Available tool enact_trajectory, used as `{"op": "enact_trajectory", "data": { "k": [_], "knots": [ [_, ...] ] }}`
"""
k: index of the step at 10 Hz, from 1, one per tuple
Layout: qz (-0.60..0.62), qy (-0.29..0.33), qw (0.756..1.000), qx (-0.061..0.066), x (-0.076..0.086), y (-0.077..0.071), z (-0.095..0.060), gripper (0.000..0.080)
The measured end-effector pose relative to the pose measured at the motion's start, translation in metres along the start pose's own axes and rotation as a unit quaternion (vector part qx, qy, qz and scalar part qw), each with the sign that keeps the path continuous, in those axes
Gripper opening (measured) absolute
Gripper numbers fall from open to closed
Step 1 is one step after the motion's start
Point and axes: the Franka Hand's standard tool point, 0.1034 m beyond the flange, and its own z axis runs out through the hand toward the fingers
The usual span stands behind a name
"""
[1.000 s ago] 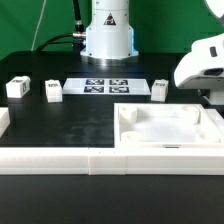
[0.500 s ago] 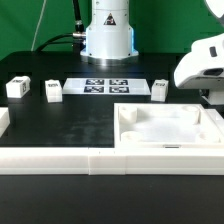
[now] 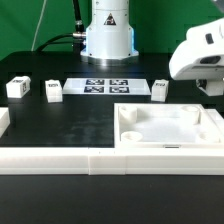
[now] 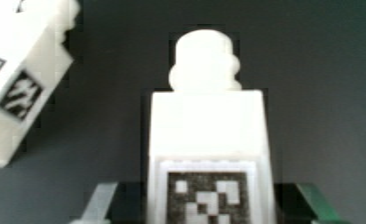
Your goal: Assemble one leg
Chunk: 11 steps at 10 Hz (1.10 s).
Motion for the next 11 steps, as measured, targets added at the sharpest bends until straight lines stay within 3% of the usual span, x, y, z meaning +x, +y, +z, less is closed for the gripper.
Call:
{"op": "enact_trajectory", "data": {
  "k": [1, 3, 7, 11],
  "knots": [
    [0.003, 0.018, 1.000, 0.004, -0.004, 0.005, -0.011, 0.0288],
    [0.002, 0.044, 0.999, 0.006, 0.002, 0.003, -0.008, 0.0288],
    [-0.001, 0.200, 0.980, 0.018, 0.009, 0.002, -0.012, 0.0288],
    [-0.009, 0.358, 0.933, 0.026, 0.006, 0.025, -0.053, 0.0288]
  ]
}}
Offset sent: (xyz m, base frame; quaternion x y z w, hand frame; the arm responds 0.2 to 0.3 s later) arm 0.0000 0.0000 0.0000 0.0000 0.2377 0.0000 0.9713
